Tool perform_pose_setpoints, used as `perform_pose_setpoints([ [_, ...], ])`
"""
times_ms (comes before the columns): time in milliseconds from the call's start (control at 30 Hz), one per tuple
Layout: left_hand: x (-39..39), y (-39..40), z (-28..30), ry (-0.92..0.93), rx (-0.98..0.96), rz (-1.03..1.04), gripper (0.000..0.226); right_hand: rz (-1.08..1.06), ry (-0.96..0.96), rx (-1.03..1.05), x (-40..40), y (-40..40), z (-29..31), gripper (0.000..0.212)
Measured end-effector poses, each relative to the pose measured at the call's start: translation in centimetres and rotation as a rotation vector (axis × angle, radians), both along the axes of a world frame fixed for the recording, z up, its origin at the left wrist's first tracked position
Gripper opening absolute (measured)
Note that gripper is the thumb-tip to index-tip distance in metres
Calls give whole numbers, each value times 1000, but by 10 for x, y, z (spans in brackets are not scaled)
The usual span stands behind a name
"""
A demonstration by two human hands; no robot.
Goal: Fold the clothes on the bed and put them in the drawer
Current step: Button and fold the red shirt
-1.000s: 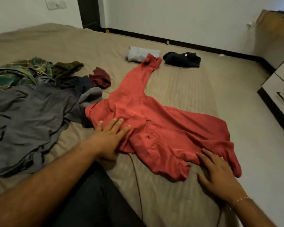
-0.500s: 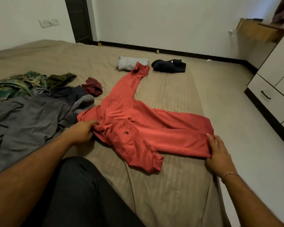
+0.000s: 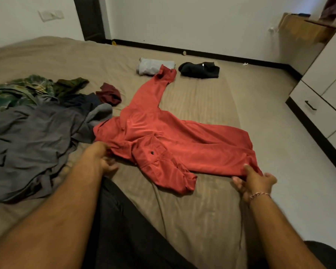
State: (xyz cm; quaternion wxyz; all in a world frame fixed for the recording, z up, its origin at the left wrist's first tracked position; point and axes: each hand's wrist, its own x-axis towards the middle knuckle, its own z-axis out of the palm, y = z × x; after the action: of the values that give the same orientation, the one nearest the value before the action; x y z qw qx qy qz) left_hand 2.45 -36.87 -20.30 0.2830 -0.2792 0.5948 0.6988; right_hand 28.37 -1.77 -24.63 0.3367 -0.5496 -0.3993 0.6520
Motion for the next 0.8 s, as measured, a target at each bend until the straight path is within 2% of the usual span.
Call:
perform_pose_setpoints([
  [67, 4, 19, -15, 11, 51, -35, 12, -54, -32, -18, -5, 10, -1, 70],
  [133, -1, 28, -31, 66, 65, -39, 11, -28, -44, -39, -11, 17, -2, 61],
  [200, -14, 21, -42, 121, 4, 31, 33, 22, -73, -33, -12, 18, 1, 49],
  [267, -29, 9, -49, 151, -90, 81, 44, 38, -118, -14, -5, 20, 3, 40],
  [333, -31, 0, -35, 185, -214, 32, 42, 44, -158, -9, 10, 22, 3, 31],
  [433, -17, -18, 2, 363, -621, -271, 20, 100, -173, -104, 42, 19, -5, 19],
  [567, 3, -53, 20, 388, -816, -592, 15, 191, -177, -71, 70, 4, -3, 24],
  [667, 7, -73, 18, 477, -1007, -724, 42, 225, -210, 23, 77, -15, 7, 36],
  [733, 12, -73, 17, 661, -1186, -685, 52, 247, -205, 53, 79, -29, 15, 44],
  [800, 33, -62, 26, 976, -1130, -581, 38, 273, -262, 100, 81, -36, 23, 53],
])
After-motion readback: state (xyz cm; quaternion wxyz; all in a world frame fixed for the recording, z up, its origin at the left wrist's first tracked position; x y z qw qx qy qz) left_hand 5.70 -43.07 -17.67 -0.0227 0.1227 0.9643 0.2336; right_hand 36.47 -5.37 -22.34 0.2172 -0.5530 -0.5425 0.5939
